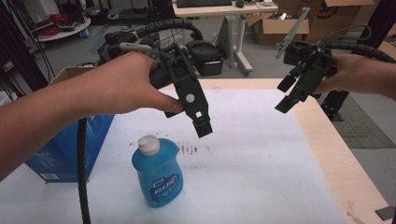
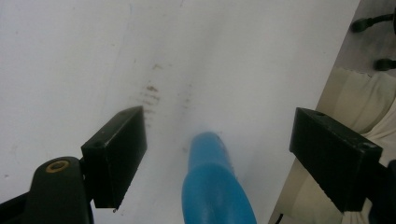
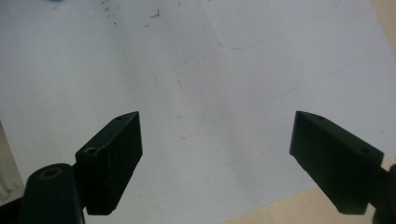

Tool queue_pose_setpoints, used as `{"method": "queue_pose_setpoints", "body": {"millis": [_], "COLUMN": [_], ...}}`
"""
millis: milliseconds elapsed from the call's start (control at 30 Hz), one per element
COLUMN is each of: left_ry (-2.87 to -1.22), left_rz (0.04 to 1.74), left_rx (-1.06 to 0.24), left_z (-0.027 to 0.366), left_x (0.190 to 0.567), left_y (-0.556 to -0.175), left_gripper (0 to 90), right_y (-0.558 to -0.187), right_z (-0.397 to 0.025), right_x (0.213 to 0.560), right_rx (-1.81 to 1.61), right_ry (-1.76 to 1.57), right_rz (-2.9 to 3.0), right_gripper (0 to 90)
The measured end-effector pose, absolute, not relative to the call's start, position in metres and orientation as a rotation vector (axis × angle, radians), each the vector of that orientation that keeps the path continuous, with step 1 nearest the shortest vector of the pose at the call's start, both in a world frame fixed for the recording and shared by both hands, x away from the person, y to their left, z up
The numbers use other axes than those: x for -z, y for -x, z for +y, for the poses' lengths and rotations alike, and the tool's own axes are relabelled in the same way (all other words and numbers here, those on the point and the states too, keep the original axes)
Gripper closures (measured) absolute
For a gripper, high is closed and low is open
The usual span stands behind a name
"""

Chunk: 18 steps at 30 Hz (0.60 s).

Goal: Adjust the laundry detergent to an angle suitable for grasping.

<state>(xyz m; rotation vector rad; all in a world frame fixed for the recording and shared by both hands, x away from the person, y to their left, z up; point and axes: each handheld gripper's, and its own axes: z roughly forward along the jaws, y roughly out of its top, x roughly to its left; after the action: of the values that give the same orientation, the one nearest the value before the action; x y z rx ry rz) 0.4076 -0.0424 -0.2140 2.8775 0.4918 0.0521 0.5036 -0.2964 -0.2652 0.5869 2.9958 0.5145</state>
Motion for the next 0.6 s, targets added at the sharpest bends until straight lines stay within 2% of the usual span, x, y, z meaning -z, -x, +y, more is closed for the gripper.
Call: {"method": "queue_pose_setpoints", "body": {"millis": [600], "left_ry": [-2.892], "left_rz": [0.580], "left_rx": [-0.067], "left_z": [-0.035], "left_x": [0.205], "left_y": [-0.398], "left_gripper": [18.3], "right_y": [-0.497], "right_z": [-0.297], "right_x": [0.264], "right_rx": [-0.515], "right_ry": [-0.565], "right_rz": [2.998], "right_gripper": [16.9]}}
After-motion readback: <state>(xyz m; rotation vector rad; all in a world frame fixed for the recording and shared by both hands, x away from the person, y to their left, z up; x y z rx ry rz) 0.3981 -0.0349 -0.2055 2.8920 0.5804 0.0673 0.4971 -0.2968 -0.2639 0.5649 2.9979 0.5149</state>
